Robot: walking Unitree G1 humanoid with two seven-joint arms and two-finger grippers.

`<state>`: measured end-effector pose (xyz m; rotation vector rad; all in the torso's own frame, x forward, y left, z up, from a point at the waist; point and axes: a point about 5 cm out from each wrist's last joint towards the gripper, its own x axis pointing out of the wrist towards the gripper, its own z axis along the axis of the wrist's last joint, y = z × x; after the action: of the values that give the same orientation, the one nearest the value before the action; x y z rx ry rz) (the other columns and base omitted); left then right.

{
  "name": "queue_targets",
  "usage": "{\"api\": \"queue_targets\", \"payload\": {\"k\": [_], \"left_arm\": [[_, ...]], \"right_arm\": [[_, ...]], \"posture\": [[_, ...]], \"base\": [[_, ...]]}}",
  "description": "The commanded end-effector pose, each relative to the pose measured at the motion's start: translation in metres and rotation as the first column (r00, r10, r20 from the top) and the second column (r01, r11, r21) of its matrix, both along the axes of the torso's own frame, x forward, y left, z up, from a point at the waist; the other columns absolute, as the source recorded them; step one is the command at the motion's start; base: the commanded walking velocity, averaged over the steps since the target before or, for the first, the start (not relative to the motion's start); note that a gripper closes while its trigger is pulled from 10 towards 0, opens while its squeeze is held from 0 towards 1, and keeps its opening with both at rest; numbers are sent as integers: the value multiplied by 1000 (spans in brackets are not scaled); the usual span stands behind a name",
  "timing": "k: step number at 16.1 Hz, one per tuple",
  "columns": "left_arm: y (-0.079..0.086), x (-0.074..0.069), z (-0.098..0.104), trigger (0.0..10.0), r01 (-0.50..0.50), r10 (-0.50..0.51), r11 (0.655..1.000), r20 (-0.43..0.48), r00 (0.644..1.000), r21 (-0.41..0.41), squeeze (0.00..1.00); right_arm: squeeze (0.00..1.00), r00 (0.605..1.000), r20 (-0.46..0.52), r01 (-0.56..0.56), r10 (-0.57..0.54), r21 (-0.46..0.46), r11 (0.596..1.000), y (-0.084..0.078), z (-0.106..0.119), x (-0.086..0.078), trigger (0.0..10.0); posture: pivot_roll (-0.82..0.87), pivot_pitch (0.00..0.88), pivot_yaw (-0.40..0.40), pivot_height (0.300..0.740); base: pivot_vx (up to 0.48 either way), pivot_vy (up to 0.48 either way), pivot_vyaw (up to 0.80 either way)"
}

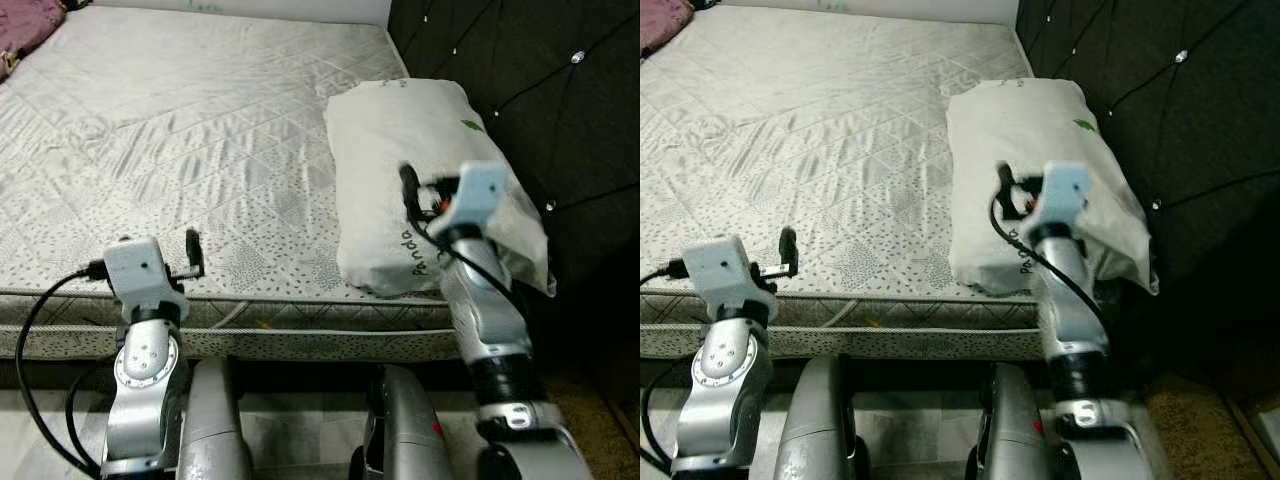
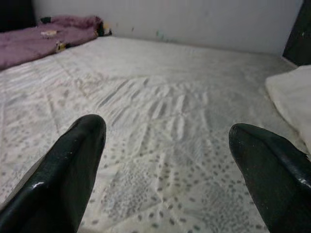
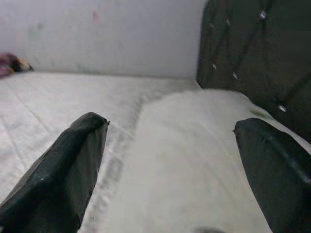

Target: Clean up the room

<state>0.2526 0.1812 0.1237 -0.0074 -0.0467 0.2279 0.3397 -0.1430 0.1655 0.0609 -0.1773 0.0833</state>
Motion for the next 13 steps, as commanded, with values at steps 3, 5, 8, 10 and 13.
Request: {"api": "queue_targets", "payload": {"k": [3, 5, 8, 10, 13], "left_arm": [[2, 7, 1, 10000, 12, -12, 1000, 8, 1000, 19, 0], [2, 14, 3, 10000, 22, -22, 999, 22, 999, 26, 0], [-2, 19, 3, 10000, 33, -33, 999, 36, 999, 26, 0], [-2, 20, 3, 10000, 34, -34, 999, 38, 999, 25, 0], [0, 21, 2, 10000, 35, -36, 999, 37, 999, 30, 0]], "right_arm": [[0, 997, 52, -49, 48, 18, 999, 13, 12, 3, 10000], [0, 996, 66, -66, 64, 29, 997, 19, 17, 6, 10000], [0, 996, 68, -68, 65, 39, 997, 22, 17, 8, 10000], [0, 997, 58, -59, 57, 42, 997, 20, 16, 9, 10000], [0, 998, 32, -46, 45, 36, 998, 18, 8, 9, 10000]], "posture": [[55, 0, -43, 566], [54, 0, -41, 591], [51, 0, -36, 631], [53, 0, -33, 641], [57, 0, -29, 641]], "base": [[0, 0, 0], [0, 0, 0], [0, 0, 0], [0, 0, 0], [0, 0, 0]]}}
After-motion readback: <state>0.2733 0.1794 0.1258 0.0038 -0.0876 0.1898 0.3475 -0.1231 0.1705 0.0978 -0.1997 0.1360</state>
